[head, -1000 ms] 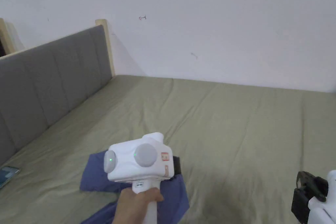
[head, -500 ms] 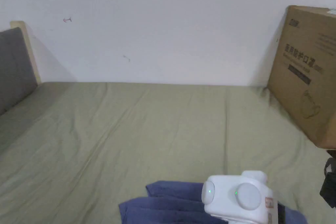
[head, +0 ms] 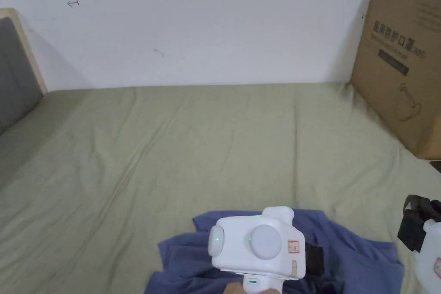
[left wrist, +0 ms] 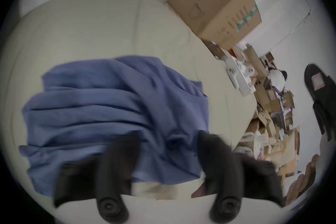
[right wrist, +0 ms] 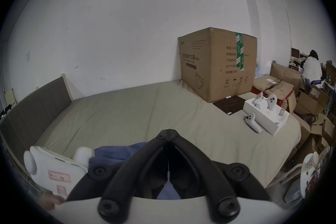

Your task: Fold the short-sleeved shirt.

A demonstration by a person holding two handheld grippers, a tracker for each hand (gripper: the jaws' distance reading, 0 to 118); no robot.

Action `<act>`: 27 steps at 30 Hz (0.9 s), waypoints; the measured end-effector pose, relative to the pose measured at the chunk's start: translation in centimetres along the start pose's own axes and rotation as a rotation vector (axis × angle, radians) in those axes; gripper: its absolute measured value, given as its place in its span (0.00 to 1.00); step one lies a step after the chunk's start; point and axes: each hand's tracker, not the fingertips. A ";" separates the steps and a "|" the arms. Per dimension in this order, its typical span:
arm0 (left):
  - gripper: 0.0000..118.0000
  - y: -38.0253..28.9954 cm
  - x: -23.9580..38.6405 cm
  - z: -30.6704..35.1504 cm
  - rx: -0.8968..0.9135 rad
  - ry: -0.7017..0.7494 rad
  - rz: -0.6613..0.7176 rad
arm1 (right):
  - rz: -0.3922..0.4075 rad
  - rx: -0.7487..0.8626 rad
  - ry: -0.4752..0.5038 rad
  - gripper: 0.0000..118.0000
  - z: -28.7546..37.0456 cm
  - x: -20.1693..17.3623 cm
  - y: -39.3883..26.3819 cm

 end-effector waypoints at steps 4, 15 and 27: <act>0.00 -1.8 -5.3 0.8 -0.006 0.125 0.081 | 0.014 -0.025 0.058 0.00 -0.4 -2.1 -0.7; 0.86 3.4 -20.9 5.5 0.040 0.405 0.328 | 0.062 -0.133 0.113 0.00 -4.4 -4.0 -2.7; 0.41 4.2 -23.4 0.3 -0.059 0.462 0.351 | 0.091 -0.230 0.120 0.00 -7.4 -3.8 -4.2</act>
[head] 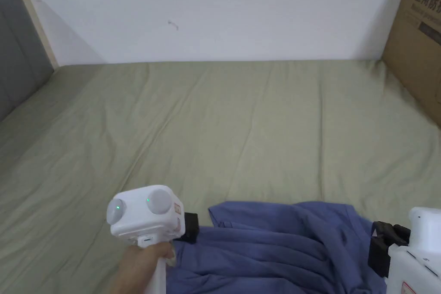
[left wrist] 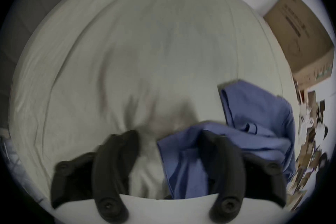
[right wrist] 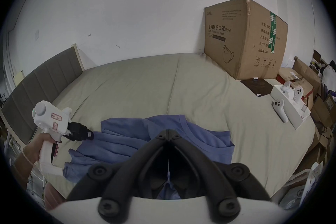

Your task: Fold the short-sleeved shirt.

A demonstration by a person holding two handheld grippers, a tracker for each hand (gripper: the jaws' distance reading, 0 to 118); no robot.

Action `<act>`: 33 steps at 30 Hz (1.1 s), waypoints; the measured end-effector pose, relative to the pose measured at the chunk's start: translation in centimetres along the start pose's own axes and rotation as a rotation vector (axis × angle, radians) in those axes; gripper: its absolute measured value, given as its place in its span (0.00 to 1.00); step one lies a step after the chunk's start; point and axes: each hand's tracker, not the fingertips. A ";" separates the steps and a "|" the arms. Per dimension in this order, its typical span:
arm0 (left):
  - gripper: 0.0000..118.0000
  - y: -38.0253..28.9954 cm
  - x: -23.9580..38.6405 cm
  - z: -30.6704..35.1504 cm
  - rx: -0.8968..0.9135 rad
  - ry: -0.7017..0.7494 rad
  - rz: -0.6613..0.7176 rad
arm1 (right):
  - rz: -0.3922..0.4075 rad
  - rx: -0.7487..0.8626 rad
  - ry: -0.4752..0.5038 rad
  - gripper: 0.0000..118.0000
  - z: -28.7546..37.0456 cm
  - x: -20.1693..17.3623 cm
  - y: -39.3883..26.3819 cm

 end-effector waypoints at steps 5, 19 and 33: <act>0.03 1.3 -3.0 0.9 -0.021 -0.110 0.127 | -0.004 -0.027 -0.002 0.00 -0.4 0.2 -0.3; 0.03 1.2 -1.9 6.5 0.095 -0.137 -0.018 | -0.012 -0.199 0.356 0.07 -5.9 1.0 4.0; 0.03 0.3 -2.5 6.8 0.107 -0.121 -0.053 | 0.413 -0.636 0.256 0.76 -27.5 -4.2 2.6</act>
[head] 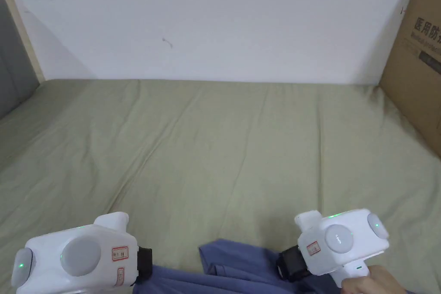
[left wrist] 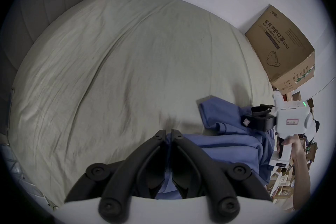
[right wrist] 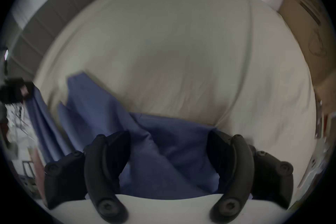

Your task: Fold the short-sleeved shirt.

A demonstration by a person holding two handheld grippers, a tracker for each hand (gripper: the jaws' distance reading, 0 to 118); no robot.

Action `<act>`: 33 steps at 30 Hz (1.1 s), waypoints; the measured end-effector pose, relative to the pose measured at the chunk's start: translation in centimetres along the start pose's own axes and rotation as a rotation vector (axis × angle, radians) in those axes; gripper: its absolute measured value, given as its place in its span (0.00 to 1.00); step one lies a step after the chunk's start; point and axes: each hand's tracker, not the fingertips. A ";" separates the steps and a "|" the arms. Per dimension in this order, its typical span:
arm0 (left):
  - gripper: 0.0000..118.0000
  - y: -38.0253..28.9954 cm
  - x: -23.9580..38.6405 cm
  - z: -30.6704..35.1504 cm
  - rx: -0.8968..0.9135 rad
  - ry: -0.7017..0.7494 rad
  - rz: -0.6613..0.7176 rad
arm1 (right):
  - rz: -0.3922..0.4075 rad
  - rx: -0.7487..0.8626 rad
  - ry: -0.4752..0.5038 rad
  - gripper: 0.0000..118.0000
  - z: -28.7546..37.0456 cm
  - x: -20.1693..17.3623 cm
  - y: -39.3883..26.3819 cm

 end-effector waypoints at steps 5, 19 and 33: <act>0.03 -0.1 0.1 0.5 0.001 0.018 -0.022 | -0.014 0.017 0.038 0.47 2.3 1.7 1.7; 0.03 1.5 -0.6 11.7 0.179 0.122 -0.058 | -0.385 0.359 0.063 0.06 22.5 6.4 0.0; 0.03 4.1 4.4 26.3 0.445 0.080 -0.199 | -0.464 0.670 0.053 0.06 41.1 11.1 -4.5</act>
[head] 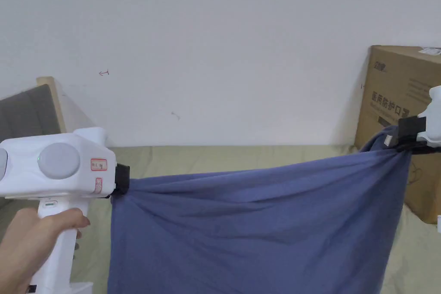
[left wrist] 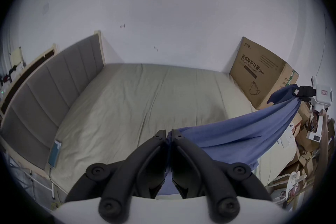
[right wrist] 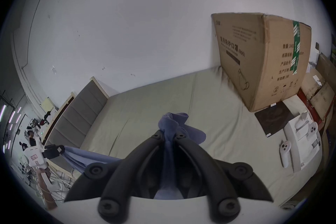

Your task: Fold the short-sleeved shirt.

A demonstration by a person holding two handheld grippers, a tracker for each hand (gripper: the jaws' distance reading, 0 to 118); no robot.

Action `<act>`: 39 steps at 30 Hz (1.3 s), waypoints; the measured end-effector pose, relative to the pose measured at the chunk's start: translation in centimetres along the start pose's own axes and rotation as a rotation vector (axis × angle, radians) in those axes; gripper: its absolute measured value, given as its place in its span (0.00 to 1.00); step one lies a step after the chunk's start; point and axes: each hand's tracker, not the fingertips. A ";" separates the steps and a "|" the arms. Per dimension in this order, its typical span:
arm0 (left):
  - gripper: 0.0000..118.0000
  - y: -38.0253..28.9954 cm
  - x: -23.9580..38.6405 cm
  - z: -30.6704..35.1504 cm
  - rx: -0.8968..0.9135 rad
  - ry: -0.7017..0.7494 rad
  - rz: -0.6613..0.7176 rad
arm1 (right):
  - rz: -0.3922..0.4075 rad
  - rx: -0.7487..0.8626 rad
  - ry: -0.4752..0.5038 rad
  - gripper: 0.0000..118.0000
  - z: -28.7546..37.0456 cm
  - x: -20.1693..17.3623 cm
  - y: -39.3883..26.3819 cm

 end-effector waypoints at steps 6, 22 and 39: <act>0.03 4.8 0.1 0.1 0.038 0.023 -0.019 | -0.083 0.042 0.032 0.06 -0.8 -0.3 2.3; 0.03 23.9 -0.8 -7.6 0.195 0.103 -0.026 | -0.018 0.282 0.041 0.06 -3.8 -9.9 20.7; 0.03 24.0 -3.0 -20.2 0.170 0.254 -0.036 | -0.025 0.194 0.004 0.06 -16.6 -9.8 20.0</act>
